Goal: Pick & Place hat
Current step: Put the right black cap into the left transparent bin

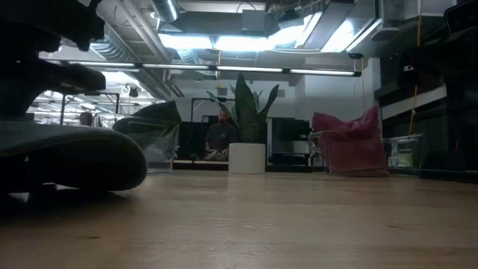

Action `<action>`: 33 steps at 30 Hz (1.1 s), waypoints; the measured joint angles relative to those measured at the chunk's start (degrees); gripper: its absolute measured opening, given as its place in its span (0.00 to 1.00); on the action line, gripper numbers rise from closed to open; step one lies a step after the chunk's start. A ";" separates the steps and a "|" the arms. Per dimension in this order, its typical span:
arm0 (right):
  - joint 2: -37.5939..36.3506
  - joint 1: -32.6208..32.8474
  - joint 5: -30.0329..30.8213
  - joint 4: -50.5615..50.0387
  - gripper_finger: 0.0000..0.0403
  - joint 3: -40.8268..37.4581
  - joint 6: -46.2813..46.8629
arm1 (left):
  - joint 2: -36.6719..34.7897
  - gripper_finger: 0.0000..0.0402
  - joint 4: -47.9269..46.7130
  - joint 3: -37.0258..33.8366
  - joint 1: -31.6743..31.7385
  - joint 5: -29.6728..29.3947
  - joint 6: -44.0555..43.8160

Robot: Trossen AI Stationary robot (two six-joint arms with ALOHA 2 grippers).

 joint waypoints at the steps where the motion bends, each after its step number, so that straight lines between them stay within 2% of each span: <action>1: 0.01 0.00 0.00 -0.02 0.06 -0.01 0.00 | -0.38 0.01 -0.39 0.23 0.09 0.04 -0.27; 8: 0.01 -0.02 0.00 -0.02 0.06 -0.01 0.00 | -5.15 0.01 -3.04 1.25 0.89 -1.07 -2.87; 18: 0.01 -0.02 0.00 -0.02 0.06 -0.01 0.00 | -12.17 0.01 -4.72 1.29 1.13 -3.45 -1.52; 28: 0.01 -0.02 0.00 0.00 0.06 -0.01 0.00 | -19.71 0.01 -4.64 1.32 1.12 -7.20 8.91; 33: 0.01 -0.01 0.00 0.00 0.06 -0.01 0.00 | -22.39 0.01 -4.78 1.31 1.12 -7.45 16.93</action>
